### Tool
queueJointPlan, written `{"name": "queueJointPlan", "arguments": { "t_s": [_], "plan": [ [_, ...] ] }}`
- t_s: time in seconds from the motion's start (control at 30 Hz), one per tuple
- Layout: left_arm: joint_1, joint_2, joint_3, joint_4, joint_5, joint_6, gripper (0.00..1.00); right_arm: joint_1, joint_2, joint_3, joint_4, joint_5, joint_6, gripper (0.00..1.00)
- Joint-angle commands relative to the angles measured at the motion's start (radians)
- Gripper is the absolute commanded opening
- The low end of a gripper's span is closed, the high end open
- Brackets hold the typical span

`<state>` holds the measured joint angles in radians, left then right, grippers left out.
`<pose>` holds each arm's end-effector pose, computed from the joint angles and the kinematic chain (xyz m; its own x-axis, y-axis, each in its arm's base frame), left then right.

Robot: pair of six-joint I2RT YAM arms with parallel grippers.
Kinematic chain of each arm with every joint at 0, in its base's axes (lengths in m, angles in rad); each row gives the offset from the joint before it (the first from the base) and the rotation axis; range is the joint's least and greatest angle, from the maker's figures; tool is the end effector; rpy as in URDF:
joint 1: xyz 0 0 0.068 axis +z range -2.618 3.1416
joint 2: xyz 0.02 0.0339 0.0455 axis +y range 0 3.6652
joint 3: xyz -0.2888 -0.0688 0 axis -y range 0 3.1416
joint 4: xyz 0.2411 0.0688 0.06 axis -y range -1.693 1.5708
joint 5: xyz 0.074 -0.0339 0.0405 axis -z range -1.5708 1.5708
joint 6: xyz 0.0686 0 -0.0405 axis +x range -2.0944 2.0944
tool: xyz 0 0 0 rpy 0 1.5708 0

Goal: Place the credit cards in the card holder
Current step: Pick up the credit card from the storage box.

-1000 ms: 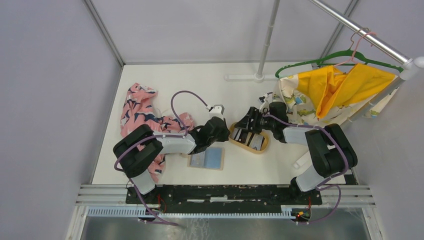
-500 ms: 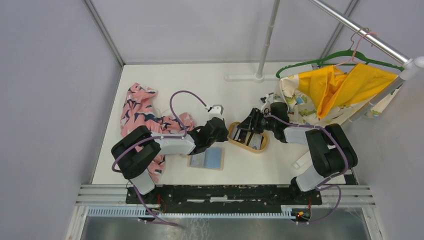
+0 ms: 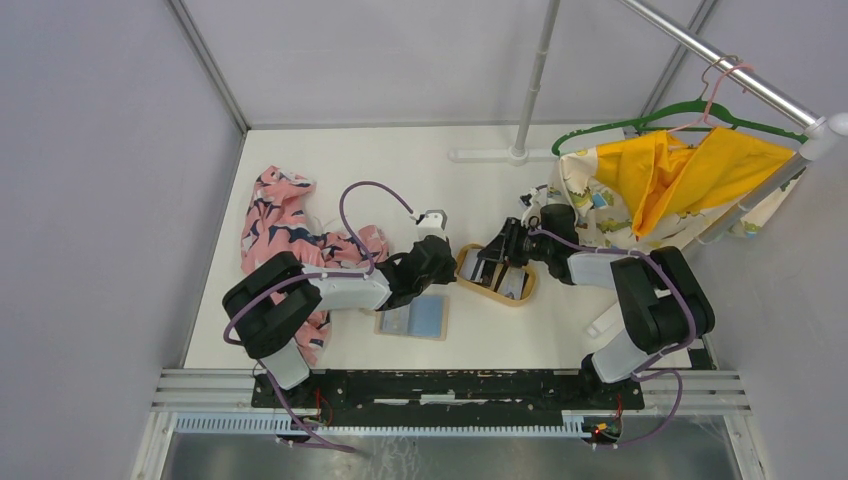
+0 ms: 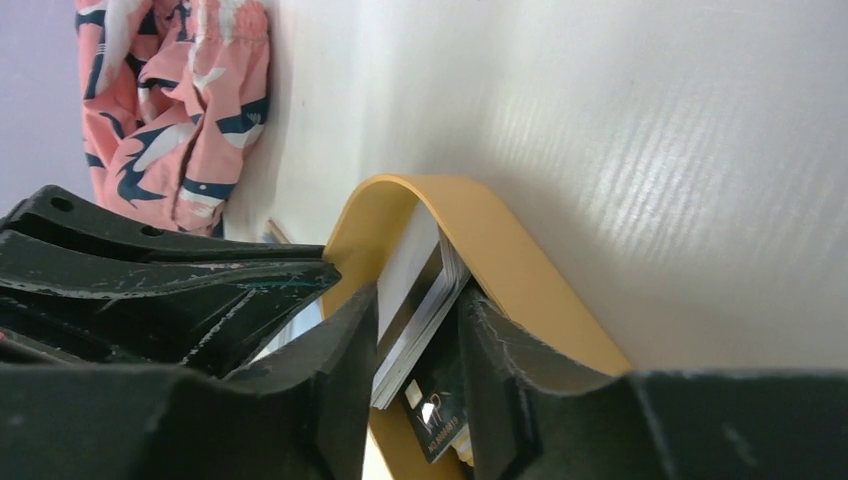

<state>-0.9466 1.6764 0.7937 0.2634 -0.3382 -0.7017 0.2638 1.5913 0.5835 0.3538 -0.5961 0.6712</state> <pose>0.2305 -0.2811 0.1720 -0.6513 -0.1377 -0.7462 0.2450 0.8926 -0.3785 0.2884 0.1178 0.1508 -0.8616 0.3004 -0.4091 -0.1406 0.6333 0.7611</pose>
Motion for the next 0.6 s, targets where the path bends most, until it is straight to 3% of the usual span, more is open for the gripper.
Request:
{"name": "queueJointPlan", "arguments": {
  "t_s": [0.0,0.2,0.33,0.4,0.57],
  "plan": [
    [-0.012,-0.033,0.028,0.024,-0.002,0.002,0.02,0.006,0.035,-0.010,0.085,-0.055,0.041,0.45],
    [-0.019,-0.031,0.029,0.038,0.010,0.002,0.02,0.025,0.059,-0.016,0.120,-0.066,0.065,0.49],
    [-0.027,-0.042,0.026,0.043,-0.004,0.002,0.02,0.035,0.081,0.015,0.011,0.017,-0.005,0.48],
    [-0.030,-0.057,0.018,0.044,-0.024,-0.001,0.02,0.035,0.092,0.025,-0.009,0.025,-0.017,0.45],
    [-0.029,-0.080,-0.013,0.031,-0.111,-0.045,0.02,0.035,0.108,0.074,-0.023,-0.021,-0.044,0.23]
  ]
}}
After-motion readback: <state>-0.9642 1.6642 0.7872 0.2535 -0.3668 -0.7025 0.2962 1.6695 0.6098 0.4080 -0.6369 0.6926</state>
